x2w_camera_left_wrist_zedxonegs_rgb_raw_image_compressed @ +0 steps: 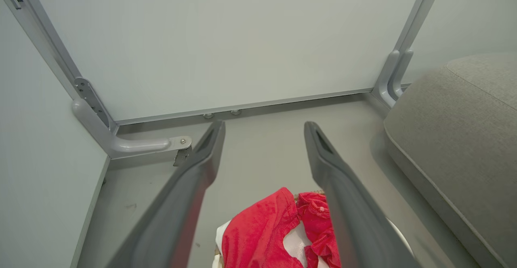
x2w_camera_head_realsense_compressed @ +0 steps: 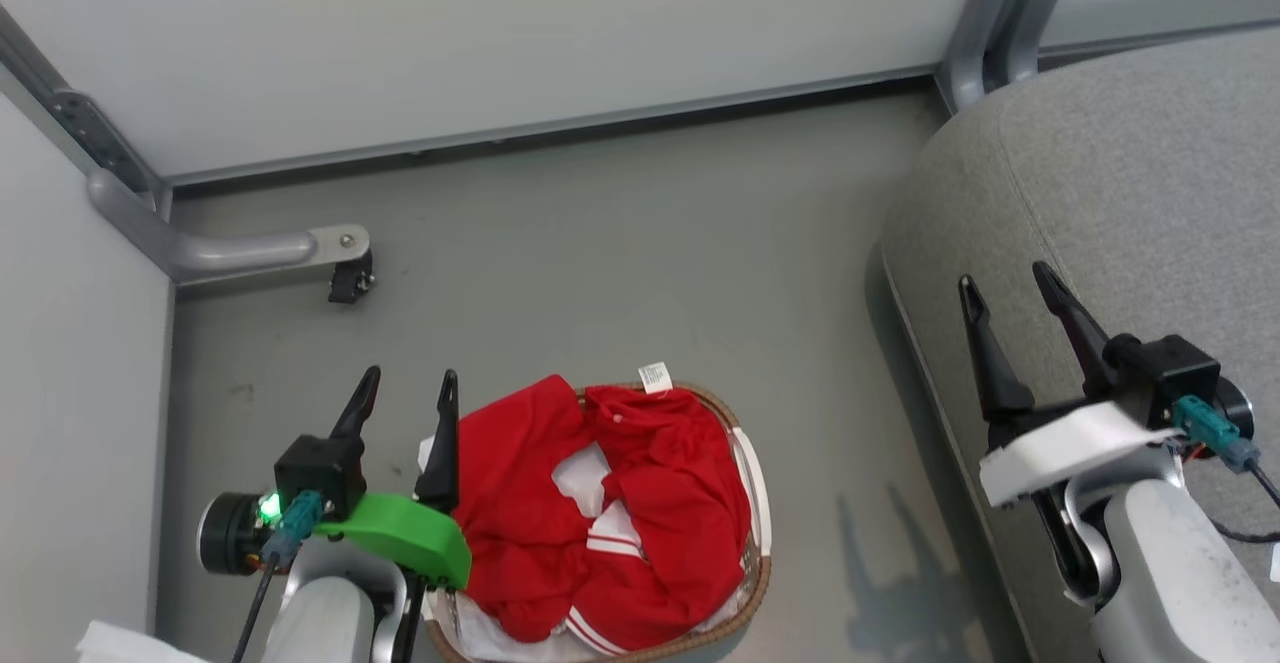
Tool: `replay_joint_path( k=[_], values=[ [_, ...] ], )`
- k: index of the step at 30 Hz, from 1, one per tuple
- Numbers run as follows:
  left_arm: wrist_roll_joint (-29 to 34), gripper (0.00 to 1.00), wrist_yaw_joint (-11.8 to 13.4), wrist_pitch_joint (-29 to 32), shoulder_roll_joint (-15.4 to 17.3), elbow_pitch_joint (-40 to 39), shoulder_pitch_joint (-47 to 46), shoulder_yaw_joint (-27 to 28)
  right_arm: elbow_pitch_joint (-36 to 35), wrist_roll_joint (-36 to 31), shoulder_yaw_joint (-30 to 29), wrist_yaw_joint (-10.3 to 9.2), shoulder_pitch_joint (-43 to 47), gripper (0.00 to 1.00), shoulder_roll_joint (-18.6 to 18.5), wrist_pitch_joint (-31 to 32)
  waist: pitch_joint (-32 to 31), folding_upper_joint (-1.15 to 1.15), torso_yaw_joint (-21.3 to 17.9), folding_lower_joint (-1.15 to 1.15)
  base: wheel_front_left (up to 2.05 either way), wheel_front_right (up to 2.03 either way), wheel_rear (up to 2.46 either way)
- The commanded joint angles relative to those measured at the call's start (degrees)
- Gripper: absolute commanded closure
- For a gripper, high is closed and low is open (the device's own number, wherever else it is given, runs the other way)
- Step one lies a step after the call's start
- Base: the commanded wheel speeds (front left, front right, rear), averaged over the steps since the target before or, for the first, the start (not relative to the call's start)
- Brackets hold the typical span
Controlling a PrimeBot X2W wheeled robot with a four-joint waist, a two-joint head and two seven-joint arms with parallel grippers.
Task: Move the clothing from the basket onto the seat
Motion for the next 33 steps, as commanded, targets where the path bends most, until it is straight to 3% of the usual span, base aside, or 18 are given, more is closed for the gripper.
replay_joint_path(
  k=[1,12,19,33],
  values=[
    [-0.14,0.0,-0.03,-0.04,0.15,0.89,-2.7,-0.65,-0.96,0.52,0.22,-0.02,-1.84,0.0,-0.44,-0.25,7.49,0.0,-3.06,0.0,0.0,0.0,0.0],
    [-2.52,0.0,-0.21,-0.04,0.22,8.79,-13.62,-9.09,-6.3,1.2,2.38,-0.03,-9.45,0.0,0.19,-0.25,22.91,0.0,-7.55,0.0,0.0,0.0,0.0],
    [-6.99,0.0,-0.21,-0.01,0.28,16.16,-20.56,-17.69,-9.48,1.36,4.68,-0.03,-13.64,0.0,0.13,-0.25,31.41,0.0,-9.99,0.0,0.0,0.0,0.0],
    [-15.09,0.0,-0.22,-0.02,1.82,30.02,-30.93,-32.46,-12.34,0.68,7.11,-0.03,-16.96,0.0,-0.36,-0.25,41.02,0.0,-12.81,0.0,0.0,0.0,0.0]
  ],
)
